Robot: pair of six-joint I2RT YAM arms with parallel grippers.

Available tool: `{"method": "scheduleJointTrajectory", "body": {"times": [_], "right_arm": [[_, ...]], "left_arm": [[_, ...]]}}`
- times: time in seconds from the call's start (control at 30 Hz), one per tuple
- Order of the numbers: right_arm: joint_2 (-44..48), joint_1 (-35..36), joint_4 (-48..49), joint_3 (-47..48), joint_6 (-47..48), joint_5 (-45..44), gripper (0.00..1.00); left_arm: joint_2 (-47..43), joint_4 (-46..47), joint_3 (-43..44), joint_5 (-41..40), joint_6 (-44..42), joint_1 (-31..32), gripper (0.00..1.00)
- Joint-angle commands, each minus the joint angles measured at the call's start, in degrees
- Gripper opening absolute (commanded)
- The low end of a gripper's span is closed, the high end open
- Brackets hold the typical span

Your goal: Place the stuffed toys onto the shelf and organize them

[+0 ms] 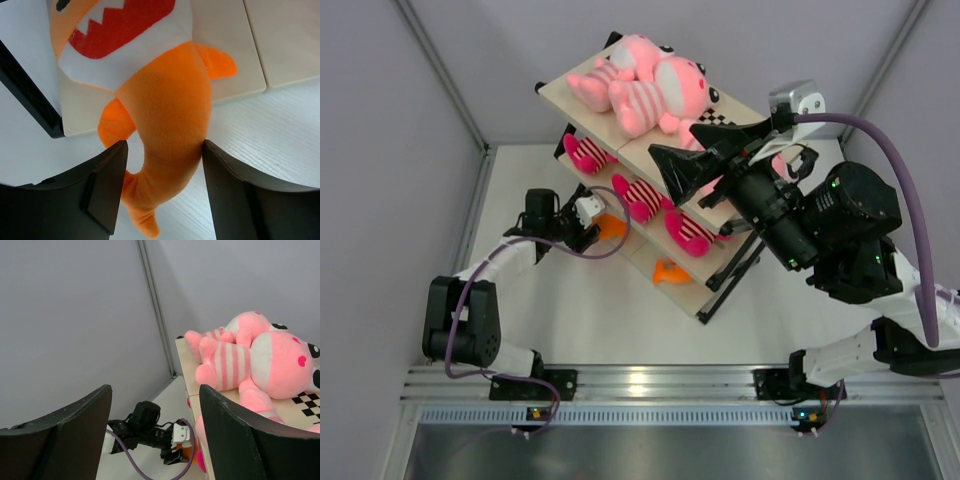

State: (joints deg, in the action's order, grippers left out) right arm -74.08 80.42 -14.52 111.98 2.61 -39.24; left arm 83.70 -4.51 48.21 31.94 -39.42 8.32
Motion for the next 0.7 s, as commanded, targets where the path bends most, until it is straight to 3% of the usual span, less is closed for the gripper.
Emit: {"method": "scheduleJointTrajectory", "body": {"times": [0.0,0.2,0.27,0.43,0.67], "right_arm": [[2.3,1.6,2.3,-0.9,0.3,-0.6,0.71],[3.6,2.4,2.5,-2.1,0.1,-1.4,0.71],[3.9,2.4,2.4,-2.2,0.1,-1.7,0.71],[3.9,3.1,2.4,-2.0,0.3,-1.6,0.71],[4.4,4.2,2.5,-2.1,0.5,-2.2,0.71]], "left_arm": [[-0.7,1.4,-1.2,-1.6,-2.1,0.1,0.66],[-3.4,-0.6,-0.6,-0.7,-0.9,0.0,0.68],[-5.6,-0.6,-0.9,0.7,-0.4,0.0,0.73],[-6.5,-2.9,-0.5,1.2,-1.3,0.0,0.76],[-8.8,-10.9,1.3,-0.7,-2.8,-1.6,0.71]]}}
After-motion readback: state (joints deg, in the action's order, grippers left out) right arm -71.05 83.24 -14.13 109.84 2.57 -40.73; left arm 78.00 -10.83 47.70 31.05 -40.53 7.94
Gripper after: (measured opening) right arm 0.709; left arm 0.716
